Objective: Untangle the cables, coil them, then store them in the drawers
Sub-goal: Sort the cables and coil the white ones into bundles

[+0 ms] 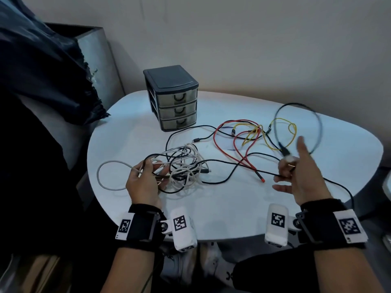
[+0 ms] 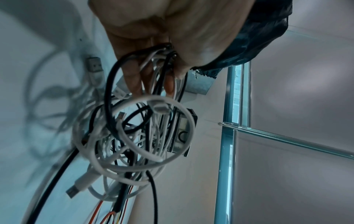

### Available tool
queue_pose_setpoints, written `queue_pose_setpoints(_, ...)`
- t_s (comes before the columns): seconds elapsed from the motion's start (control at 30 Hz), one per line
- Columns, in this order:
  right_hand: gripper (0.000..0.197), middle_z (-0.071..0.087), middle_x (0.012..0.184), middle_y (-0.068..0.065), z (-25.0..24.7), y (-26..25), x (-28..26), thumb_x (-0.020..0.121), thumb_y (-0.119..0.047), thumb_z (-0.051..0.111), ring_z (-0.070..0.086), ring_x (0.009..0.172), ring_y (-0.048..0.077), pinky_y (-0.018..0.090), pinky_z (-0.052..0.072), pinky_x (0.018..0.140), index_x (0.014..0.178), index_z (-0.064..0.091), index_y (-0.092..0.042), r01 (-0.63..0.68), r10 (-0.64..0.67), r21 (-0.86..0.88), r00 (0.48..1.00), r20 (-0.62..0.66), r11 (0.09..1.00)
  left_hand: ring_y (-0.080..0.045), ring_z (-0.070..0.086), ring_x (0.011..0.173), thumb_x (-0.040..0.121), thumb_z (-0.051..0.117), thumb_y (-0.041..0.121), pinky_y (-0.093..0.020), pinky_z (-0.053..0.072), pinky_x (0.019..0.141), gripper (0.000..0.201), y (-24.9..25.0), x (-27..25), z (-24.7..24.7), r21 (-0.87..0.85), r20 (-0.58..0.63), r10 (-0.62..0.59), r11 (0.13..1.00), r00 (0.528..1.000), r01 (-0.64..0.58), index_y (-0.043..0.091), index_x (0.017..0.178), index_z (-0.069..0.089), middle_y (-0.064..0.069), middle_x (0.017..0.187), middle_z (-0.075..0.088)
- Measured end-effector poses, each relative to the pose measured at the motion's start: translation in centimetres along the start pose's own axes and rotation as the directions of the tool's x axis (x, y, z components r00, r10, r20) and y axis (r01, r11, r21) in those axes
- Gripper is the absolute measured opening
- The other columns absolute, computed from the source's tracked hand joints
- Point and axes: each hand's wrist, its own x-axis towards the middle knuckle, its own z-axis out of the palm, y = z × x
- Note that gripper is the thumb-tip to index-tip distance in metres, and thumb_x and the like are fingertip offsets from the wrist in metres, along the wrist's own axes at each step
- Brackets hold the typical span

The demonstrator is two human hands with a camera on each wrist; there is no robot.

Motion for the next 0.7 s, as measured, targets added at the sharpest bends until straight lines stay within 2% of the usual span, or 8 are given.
queue_pose_setpoints(0.1,0.051,0.049,0.071,0.007,1.0,0.1,0.2,0.090,-0.057,0.059,0.052,0.058,0.021,0.032,0.053,0.054,0.073,0.056,-0.009,0.073,-0.081,-0.209,0.996,-0.026,0.975,-0.011,0.070,0.057,0.099,0.059,0.021,-0.023,0.049,0.042,0.004,-0.2,-0.3,0.0,0.026,0.046,-0.004,1.000,0.999,0.003,0.018,0.102,0.059,-0.003,0.080,0.070)
queue_pose_setpoints(0.23,0.039,0.057,0.084,0.007,2.6,0.1,0.1,0.093,-0.042,0.062,0.057,0.066,0.019,0.037,0.058,0.059,0.101,0.061,-0.004,0.236,-0.232,-0.338,0.971,0.052,0.911,-0.010,0.070,0.058,0.099,0.058,0.019,-0.021,0.048,0.042,0.013,-0.2,-0.8,0.1,0.029,0.095,-0.002,1.000,0.995,0.000,0.015,0.112,0.059,-0.003,0.087,0.070)
queue_pose_setpoints(0.33,0.057,0.061,0.118,0.004,3.9,0.5,-0.3,0.089,-0.046,0.066,0.066,0.099,0.021,0.046,0.059,0.081,0.137,0.046,-0.024,0.332,-0.312,-0.449,0.942,0.120,0.830,-0.012,0.071,0.063,0.099,0.058,0.017,-0.025,0.053,0.048,0.016,0.1,-1.4,0.3,-0.005,0.149,0.000,1.000,0.989,0.000,0.012,0.115,0.058,-0.003,0.087,0.070)
queue_pose_setpoints(0.4,0.069,0.048,0.141,0.000,5.0,1.1,-1.0,0.087,-0.047,0.067,0.053,0.125,0.022,0.045,0.045,0.104,0.146,0.036,-0.031,0.420,-0.425,-0.576,0.895,0.135,0.702,-0.014,0.073,0.069,0.099,0.058,0.016,-0.028,0.055,0.056,0.015,0.2,-1.9,0.5,-0.013,0.193,0.003,1.000,0.981,0.000,0.015,0.114,0.057,-0.004,0.091,0.071)
queue_pose_setpoints(0.5,0.060,0.042,0.148,0.002,7.2,2.2,-3.4,0.087,-0.047,0.065,0.037,0.137,0.022,0.034,0.030,0.112,0.141,0.048,-0.027,0.609,-0.683,-0.624,0.713,0.160,0.490,-0.017,0.073,0.077,0.099,0.058,0.014,-0.026,0.054,0.055,0.017,0.4,-2.7,0.8,-0.023,0.263,0.009,1.000,0.965,-0.003,0.021,0.114,0.058,0.000,0.092,0.072)
queue_pose_setpoints(0.6,0.046,0.049,0.142,0.007,9.0,3.0,-5.2,0.086,-0.048,0.060,0.038,0.136,0.030,0.045,0.035,0.111,0.124,0.065,-0.024,0.702,-0.835,-0.643,0.522,0.173,0.306,-0.019,0.072,0.088,0.097,0.060,0.010,-0.027,0.056,0.060,0.028,0.7,-3.3,1.1,-0.022,0.330,0.020,1.000,0.944,-0.014,0.022,0.122,0.058,-0.001,0.102,0.072)
queue_pose_setpoints(0.63,0.043,0.050,0.142,0.007,9.2,3.1,-5.3,0.085,-0.048,0.059,0.039,0.136,0.031,0.047,0.035,0.110,0.120,0.068,-0.024,0.713,-0.838,-0.637,0.512,0.186,0.294,-0.020,0.072,0.091,0.095,0.061,0.006,-0.027,0.057,0.061,0.032,0.8,-3.4,1.0,-0.022,0.349,0.022,1.000,0.937,-0.015,0.021,0.123,0.058,-0.002,0.103,0.072)
queue_pose_setpoints(0.7,0.042,0.051,0.142,0.006,9.3,3.2,-4.8,0.084,-0.051,0.055,0.038,0.137,0.033,0.053,0.035,0.109,0.115,0.070,-0.026,0.703,-0.805,-0.641,0.553,0.217,0.310,-0.021,0.070,0.094,0.089,0.065,-0.003,-0.028,0.058,0.063,0.043,0.9,-3.4,0.9,-0.016,0.380,0.031,1.000,0.925,-0.027,0.018,0.126,0.058,-0.003,0.106,0.069)
